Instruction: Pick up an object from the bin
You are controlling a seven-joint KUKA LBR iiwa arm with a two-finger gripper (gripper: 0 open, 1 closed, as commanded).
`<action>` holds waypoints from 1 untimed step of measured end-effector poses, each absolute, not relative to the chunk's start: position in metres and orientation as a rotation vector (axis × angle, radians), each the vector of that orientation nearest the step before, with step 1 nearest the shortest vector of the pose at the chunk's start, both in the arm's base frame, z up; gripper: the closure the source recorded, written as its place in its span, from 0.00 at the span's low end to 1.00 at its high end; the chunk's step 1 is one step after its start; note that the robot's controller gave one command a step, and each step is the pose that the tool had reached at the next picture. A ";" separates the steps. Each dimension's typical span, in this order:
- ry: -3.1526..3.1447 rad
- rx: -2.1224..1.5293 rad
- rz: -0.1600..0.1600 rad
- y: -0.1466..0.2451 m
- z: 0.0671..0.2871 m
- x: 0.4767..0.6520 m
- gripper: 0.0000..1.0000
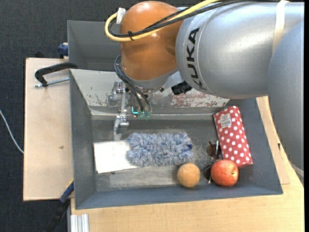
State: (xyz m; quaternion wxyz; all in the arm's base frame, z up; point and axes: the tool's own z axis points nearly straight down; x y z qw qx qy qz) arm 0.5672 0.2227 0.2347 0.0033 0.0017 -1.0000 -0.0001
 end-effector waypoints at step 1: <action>-3.144 0.001 -0.003 0.221 0.239 0.569 0.00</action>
Offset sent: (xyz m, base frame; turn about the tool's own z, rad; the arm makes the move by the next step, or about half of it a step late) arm 0.0012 -0.0909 -0.1647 -0.1340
